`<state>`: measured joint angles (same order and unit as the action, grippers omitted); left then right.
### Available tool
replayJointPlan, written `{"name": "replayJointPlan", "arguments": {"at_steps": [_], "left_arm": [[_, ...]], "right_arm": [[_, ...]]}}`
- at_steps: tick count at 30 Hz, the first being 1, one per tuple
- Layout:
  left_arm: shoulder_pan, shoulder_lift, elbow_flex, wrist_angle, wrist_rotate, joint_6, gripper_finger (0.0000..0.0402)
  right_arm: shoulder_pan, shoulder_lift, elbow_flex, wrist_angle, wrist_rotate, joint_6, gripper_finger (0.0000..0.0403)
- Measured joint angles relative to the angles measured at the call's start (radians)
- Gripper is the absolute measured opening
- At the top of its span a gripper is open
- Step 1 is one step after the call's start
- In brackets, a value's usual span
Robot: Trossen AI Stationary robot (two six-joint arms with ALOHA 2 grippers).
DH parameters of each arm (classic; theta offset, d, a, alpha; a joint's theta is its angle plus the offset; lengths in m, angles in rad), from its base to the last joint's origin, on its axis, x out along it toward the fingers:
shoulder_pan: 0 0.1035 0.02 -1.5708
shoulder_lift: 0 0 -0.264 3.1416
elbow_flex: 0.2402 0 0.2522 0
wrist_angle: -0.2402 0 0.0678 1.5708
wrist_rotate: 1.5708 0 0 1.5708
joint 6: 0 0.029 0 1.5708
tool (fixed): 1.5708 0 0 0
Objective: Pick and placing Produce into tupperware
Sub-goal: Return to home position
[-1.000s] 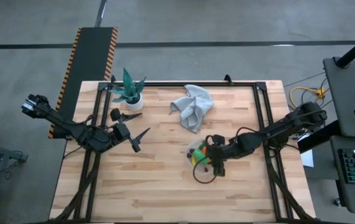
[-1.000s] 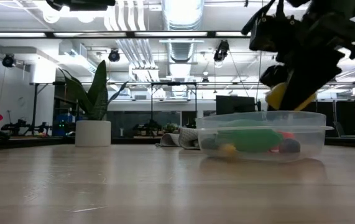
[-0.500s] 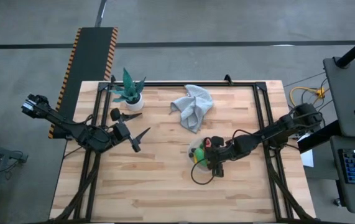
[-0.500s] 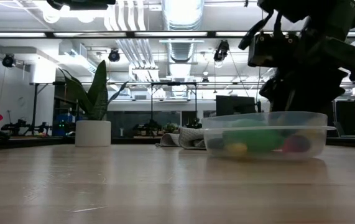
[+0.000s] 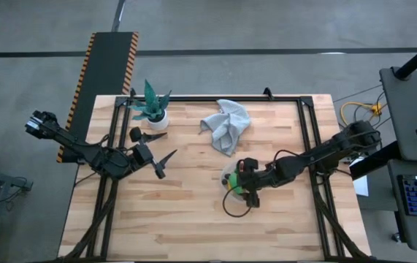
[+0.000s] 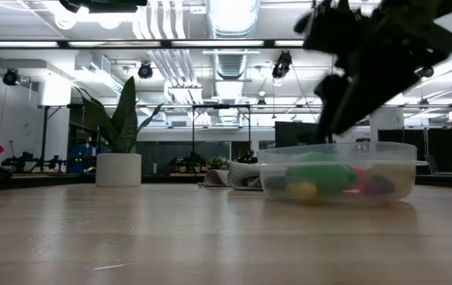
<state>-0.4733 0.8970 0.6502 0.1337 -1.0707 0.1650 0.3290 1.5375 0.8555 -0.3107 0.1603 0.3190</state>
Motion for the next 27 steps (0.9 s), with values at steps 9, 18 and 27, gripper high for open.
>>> {"name": "replayJointPlan", "arguments": {"at_steps": [9,18,27], "left_arm": [[0.000,0.001,0.012,0.003,0.010,0.000,0.0301],[0.000,-0.029,0.106,0.013,0.216,0.072,0.0301],[-0.015,-0.128,0.292,-0.187,0.482,0.100,0.0246]], "right_arm": [[-0.008,-0.055,0.159,0.016,0.200,-0.282,0.0275],[-0.061,-0.150,0.330,0.095,0.201,-0.480,0.0232],[-0.078,-0.351,0.351,0.078,0.208,-0.612,0.0119]]}}
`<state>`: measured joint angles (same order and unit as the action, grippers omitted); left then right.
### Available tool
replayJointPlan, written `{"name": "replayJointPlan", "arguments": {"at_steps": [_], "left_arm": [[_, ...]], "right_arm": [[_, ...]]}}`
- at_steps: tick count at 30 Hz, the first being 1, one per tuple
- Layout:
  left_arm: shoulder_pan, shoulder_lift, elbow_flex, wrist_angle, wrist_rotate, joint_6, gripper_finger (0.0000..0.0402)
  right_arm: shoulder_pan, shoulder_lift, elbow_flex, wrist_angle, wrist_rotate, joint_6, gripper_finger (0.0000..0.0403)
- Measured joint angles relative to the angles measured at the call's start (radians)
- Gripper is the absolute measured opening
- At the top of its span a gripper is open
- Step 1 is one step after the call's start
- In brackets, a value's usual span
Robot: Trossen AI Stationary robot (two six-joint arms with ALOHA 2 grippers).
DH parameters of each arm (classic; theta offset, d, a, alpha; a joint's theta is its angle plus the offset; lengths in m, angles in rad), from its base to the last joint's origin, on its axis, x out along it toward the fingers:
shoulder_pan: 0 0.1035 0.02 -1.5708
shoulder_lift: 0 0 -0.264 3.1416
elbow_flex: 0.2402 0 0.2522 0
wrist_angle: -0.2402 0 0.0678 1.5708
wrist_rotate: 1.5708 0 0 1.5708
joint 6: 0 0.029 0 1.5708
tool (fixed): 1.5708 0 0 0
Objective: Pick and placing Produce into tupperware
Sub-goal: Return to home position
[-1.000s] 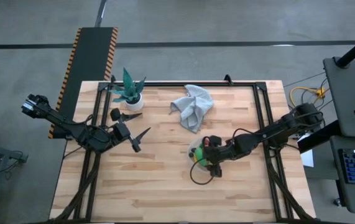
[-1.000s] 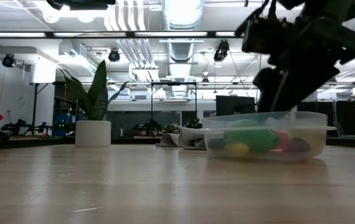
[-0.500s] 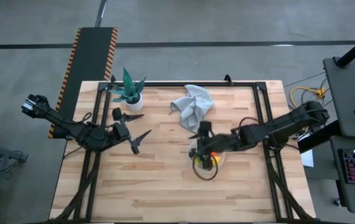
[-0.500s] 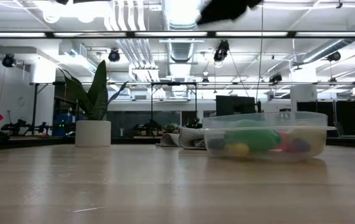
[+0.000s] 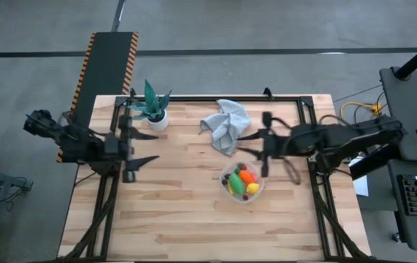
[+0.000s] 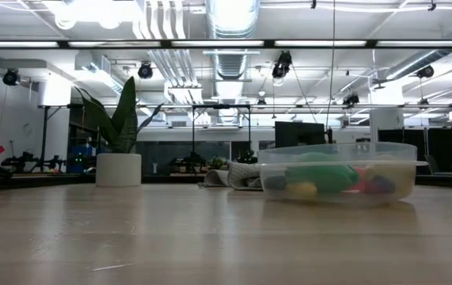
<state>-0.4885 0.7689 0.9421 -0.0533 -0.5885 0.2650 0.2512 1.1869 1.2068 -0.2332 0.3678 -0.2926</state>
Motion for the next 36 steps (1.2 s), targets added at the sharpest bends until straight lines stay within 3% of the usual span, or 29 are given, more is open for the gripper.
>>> {"name": "replayJointPlan", "arguments": {"at_steps": [5,10,15,17,27,36], "left_arm": [[-0.023,-0.067,0.070,-0.177,0.012,-0.023,0.0138],[-0.026,-0.119,0.083,-0.326,0.063,-0.023,0.0015],[-0.026,-0.197,0.050,-0.374,0.287,-0.018,0.0005],[-0.025,-0.237,0.019,-0.374,0.328,0.018,0.0001],[0.035,-0.431,-0.167,-0.285,0.281,0.134,0.0000],[0.048,-0.705,-0.444,-0.107,0.262,0.137,0.0000]], "right_arm": [[0.000,-0.128,-0.020,-0.112,0.002,-0.010,0.0025],[0.009,-0.252,-0.064,-0.164,0.152,-0.007,0.0010],[0.010,-0.395,-0.170,-0.173,0.259,0.019,0.0009],[0.010,-0.450,-0.224,-0.173,0.282,0.037,0.0009],[0.010,-0.624,-0.483,0.055,0.315,0.023,0.0009],[0.010,-0.612,-0.513,0.116,0.315,0.007,0.0008]]}}
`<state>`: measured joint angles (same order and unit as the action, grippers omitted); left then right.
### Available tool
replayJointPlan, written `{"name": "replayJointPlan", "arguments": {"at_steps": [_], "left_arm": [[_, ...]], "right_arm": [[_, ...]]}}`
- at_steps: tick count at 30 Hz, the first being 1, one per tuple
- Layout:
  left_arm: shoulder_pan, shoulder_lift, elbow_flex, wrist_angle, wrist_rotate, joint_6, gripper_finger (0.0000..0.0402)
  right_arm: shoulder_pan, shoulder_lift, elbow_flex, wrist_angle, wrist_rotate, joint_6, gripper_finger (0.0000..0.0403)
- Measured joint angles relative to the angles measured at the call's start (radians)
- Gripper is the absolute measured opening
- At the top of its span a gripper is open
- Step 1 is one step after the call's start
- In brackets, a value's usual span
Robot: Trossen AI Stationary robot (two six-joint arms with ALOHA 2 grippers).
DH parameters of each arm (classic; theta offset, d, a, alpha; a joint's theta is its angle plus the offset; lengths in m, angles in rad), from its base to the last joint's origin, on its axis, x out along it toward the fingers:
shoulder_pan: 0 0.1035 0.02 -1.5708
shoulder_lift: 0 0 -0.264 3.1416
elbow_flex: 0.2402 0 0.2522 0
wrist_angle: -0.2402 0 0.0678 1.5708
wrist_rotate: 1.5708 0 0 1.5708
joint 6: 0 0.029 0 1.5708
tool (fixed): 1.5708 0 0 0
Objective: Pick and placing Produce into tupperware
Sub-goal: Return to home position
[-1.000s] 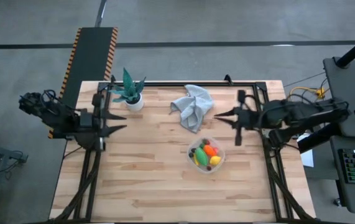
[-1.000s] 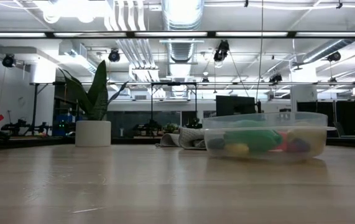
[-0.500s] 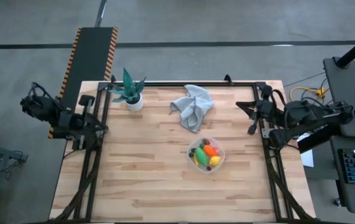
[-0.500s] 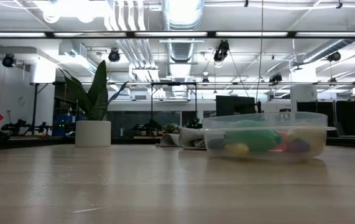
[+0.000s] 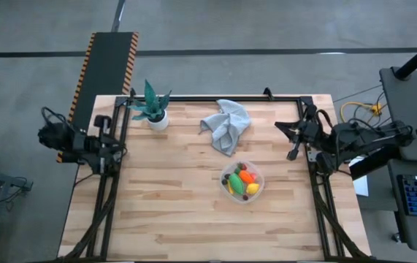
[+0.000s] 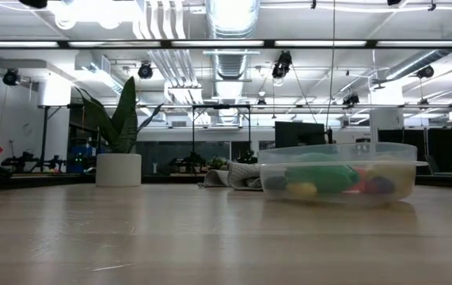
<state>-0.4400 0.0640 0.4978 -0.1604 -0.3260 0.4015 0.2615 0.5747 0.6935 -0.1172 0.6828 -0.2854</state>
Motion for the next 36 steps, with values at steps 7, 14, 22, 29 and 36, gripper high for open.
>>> {"name": "replayJointPlan", "arguments": {"at_steps": [7,14,22,29,36], "left_arm": [[0.000,-0.008,-0.120,0.099,0.021,-0.076,0.0000],[0.003,0.053,-0.228,0.216,0.089,-0.206,0.0000],[0.027,0.036,-0.390,0.361,0.117,-0.263,0.0000],[0.166,0.025,-0.488,0.437,0.147,-0.303,0.0000],[0.303,0.022,-0.483,0.294,0.155,-0.328,0.0000]], "right_arm": [[0.000,0.031,0.000,0.031,-0.001,-0.006,0.0008],[0.000,0.077,0.000,0.027,-0.001,0.018,0.0008],[0.000,0.126,0.000,0.032,-0.001,0.024,0.0008],[0.000,0.134,0.000,0.043,-0.001,0.024,0.0008],[0.000,0.129,0.000,0.039,-0.001,0.024,0.0008]]}}
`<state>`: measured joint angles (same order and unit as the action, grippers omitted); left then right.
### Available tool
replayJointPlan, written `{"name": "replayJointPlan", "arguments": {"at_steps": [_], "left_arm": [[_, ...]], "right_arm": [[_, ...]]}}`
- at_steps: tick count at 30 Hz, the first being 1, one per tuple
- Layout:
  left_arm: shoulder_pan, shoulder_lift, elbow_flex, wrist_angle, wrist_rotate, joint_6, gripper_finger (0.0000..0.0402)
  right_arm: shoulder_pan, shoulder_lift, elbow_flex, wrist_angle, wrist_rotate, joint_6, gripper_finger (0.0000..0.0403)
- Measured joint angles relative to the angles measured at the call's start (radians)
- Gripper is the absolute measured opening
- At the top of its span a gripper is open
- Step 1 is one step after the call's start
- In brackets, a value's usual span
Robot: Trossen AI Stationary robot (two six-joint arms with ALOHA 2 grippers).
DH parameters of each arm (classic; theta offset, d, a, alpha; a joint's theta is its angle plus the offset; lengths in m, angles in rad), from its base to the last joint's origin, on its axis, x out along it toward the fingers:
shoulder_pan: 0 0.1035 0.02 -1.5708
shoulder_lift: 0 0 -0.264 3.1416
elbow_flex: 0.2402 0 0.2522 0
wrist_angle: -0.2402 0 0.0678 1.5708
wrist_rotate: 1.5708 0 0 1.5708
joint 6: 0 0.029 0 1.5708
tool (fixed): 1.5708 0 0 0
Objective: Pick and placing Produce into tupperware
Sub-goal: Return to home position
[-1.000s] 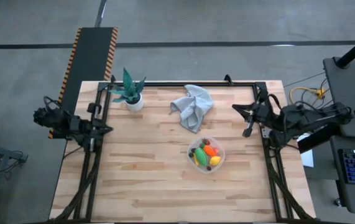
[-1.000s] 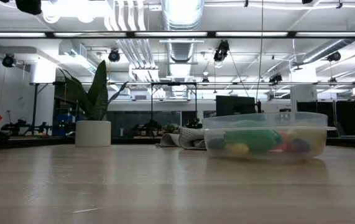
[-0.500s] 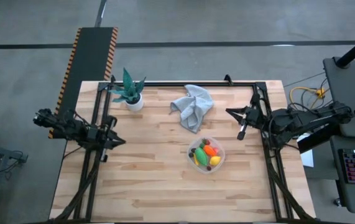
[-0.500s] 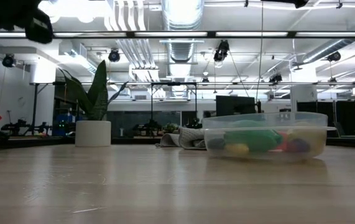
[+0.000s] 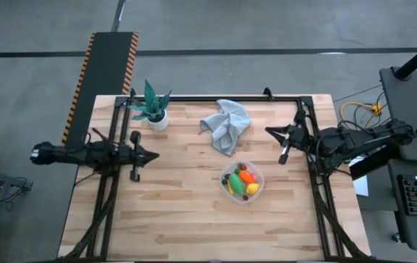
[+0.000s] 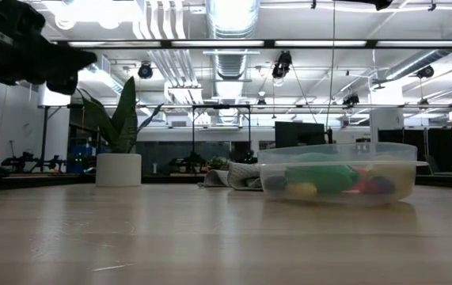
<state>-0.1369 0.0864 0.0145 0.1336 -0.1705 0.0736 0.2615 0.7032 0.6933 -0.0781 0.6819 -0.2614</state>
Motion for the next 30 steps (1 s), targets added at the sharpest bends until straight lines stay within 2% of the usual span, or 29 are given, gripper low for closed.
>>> {"name": "replayJointPlan", "arguments": {"at_steps": [6,9,11,13,15,19,25,30], "left_arm": [[0.078,-0.012,0.000,-0.022,0.016,0.017,0.0000],[0.096,-0.033,0.000,-0.021,0.015,0.039,0.0000],[0.102,-0.045,-0.001,-0.024,0.014,0.040,0.0000],[0.103,-0.057,-0.001,-0.021,0.014,0.039,0.0000],[0.103,-0.061,-0.001,-0.020,0.014,0.038,0.0000],[0.103,-0.058,0.000,-0.003,0.006,0.037,0.0000],[0.103,-0.055,0.000,0.017,-0.016,0.038,0.0000],[0.104,-0.056,0.000,0.016,-0.018,0.038,0.0000]], "right_arm": [[0.000,-0.066,-0.003,-0.074,-0.001,0.071,0.0008],[-0.001,-0.126,-0.053,-0.119,-0.030,0.131,0.0008],[-0.001,-0.172,-0.109,-0.093,-0.135,0.132,0.0008],[0.000,-0.216,-0.179,-0.004,-0.278,0.093,0.0008],[0.000,-0.259,-0.249,0.096,-0.368,0.064,0.0008],[-0.011,-0.320,-0.365,0.190,-0.418,0.069,0.0008],[-0.079,-0.390,-0.442,0.180,-0.455,0.097,0.0008],[-0.140,-0.488,-0.443,0.060,-0.477,0.104,0.0008]]}}
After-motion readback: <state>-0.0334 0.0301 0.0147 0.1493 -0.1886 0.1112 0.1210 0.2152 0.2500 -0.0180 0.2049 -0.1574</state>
